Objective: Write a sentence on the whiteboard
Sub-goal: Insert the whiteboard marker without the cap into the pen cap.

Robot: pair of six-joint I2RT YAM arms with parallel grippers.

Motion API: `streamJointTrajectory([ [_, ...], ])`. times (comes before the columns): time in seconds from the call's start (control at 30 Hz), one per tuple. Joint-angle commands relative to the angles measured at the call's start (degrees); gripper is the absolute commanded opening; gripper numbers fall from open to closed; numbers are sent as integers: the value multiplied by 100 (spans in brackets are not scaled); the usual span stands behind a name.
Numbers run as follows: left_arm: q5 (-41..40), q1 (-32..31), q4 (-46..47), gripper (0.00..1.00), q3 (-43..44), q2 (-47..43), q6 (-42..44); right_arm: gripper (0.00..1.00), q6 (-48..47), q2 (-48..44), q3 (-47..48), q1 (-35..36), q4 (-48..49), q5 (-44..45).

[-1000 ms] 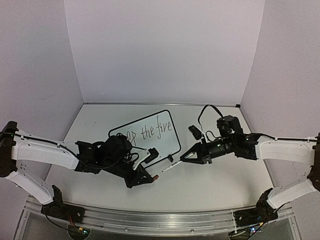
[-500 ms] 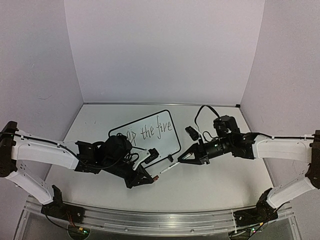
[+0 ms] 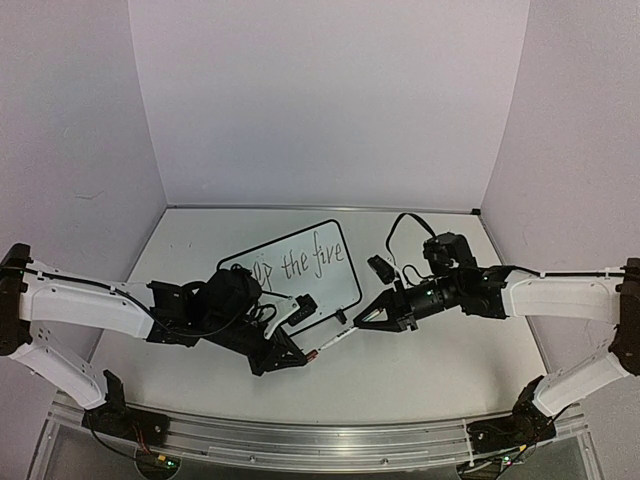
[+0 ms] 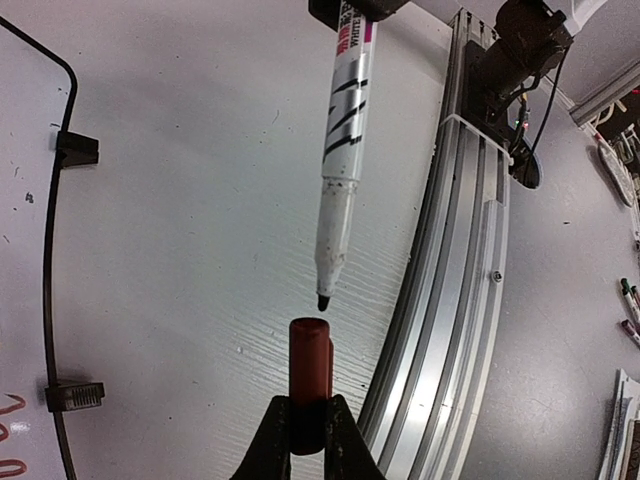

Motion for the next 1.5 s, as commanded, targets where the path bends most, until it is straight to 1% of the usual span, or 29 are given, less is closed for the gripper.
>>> streamJointTrajectory([
  [0.0, 102, 12, 130, 0, 172, -174, 14, 0, -49, 45, 209, 37, 236, -11],
  [1.47, 158, 8, 85, 0, 371, 105, 92, 0, -126, 177, 283, 100, 258, -144],
])
